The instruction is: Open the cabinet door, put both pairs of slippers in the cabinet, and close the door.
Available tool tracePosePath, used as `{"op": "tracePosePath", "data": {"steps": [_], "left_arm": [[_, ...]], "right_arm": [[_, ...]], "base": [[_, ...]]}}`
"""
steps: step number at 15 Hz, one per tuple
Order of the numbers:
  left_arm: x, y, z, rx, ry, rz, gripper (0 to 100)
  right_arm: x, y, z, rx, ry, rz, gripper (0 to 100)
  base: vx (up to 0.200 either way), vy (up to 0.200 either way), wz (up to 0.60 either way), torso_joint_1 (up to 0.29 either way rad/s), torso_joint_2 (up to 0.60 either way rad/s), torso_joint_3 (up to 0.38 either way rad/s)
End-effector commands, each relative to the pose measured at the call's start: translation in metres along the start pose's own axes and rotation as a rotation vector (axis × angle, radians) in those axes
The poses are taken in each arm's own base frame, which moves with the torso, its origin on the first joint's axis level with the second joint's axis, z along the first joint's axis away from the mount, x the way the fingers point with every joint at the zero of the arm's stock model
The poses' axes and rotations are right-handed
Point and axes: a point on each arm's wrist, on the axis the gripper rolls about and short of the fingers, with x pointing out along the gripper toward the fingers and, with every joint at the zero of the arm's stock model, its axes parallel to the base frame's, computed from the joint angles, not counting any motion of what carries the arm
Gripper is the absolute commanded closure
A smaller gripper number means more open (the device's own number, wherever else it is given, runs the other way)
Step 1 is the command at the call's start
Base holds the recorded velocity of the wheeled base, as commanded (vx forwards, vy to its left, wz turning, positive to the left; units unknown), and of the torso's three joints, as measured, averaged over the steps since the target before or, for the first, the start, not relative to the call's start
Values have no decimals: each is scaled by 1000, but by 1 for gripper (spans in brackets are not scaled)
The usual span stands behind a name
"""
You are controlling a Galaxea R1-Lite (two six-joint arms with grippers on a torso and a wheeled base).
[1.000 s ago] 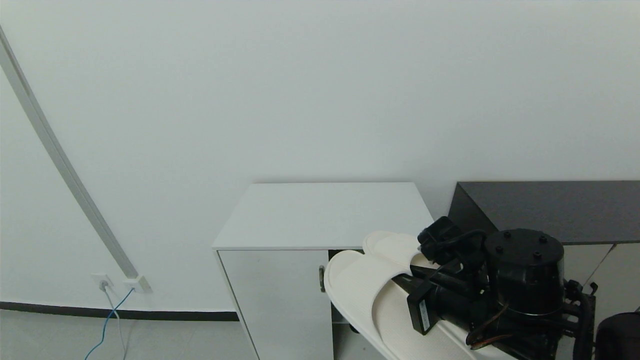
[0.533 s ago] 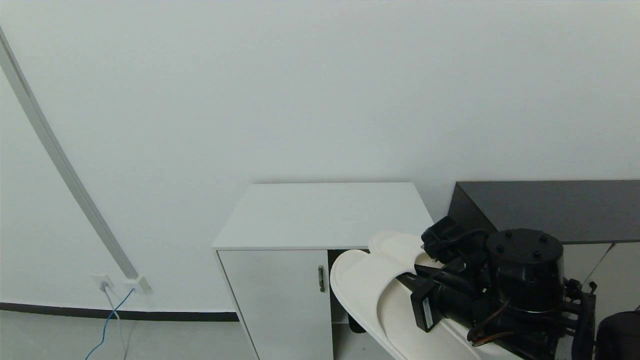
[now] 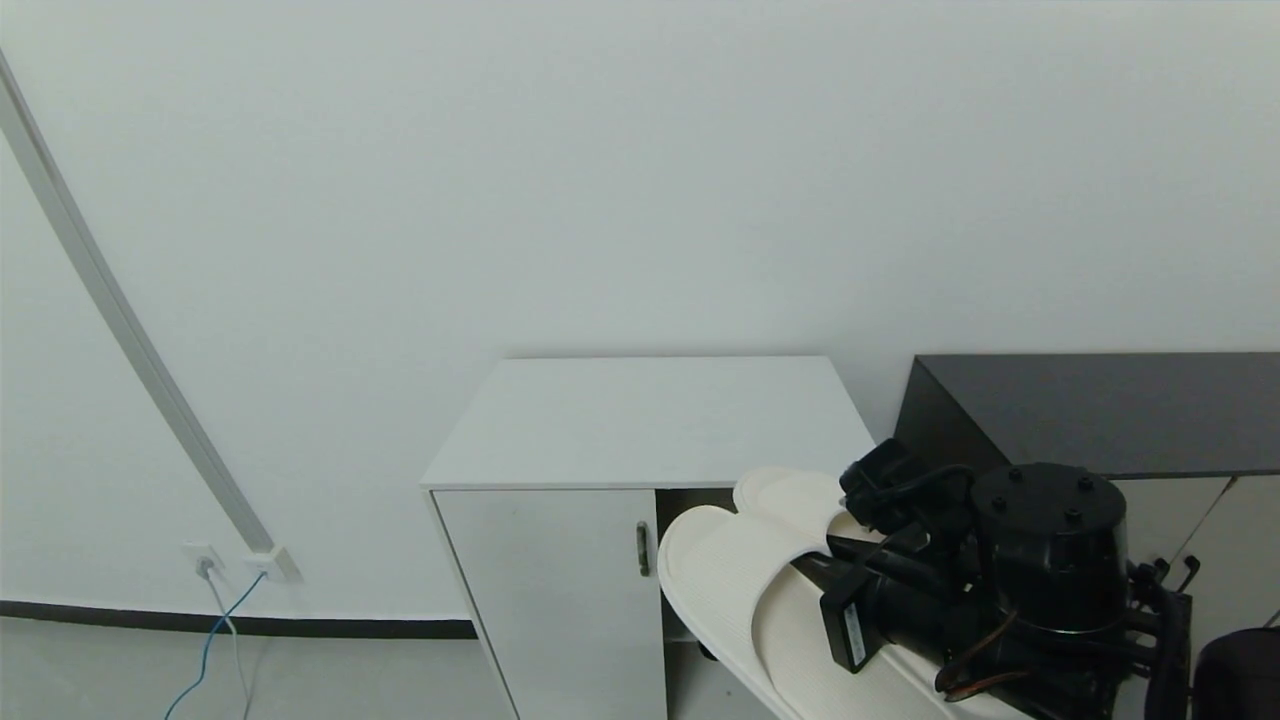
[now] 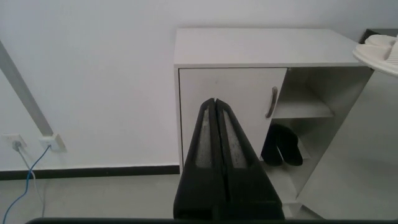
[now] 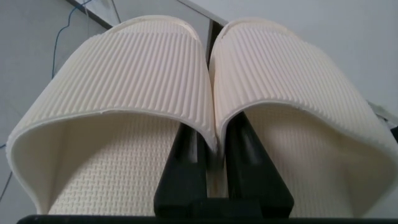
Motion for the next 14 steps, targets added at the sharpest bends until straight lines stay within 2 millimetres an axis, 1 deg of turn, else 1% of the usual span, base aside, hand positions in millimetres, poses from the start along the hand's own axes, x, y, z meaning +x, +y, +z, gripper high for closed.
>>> {"op": "tracePosePath", "data": {"steps": [1, 10, 14], "left_arm": [[0, 0, 0, -1, 0, 1, 100], [0, 0, 0, 1, 0, 1, 100], [0, 0, 0, 1, 0, 1, 100]], "right_arm": [[0, 0, 0, -1, 2, 1, 100], [0, 0, 0, -1, -8, -1, 100], [0, 0, -1, -1, -8, -1, 100]], "base": [[0, 0, 0, -149, 339, 188], [0, 0, 0, -159, 365, 197], [0, 0, 0, -193, 457, 258]]}}
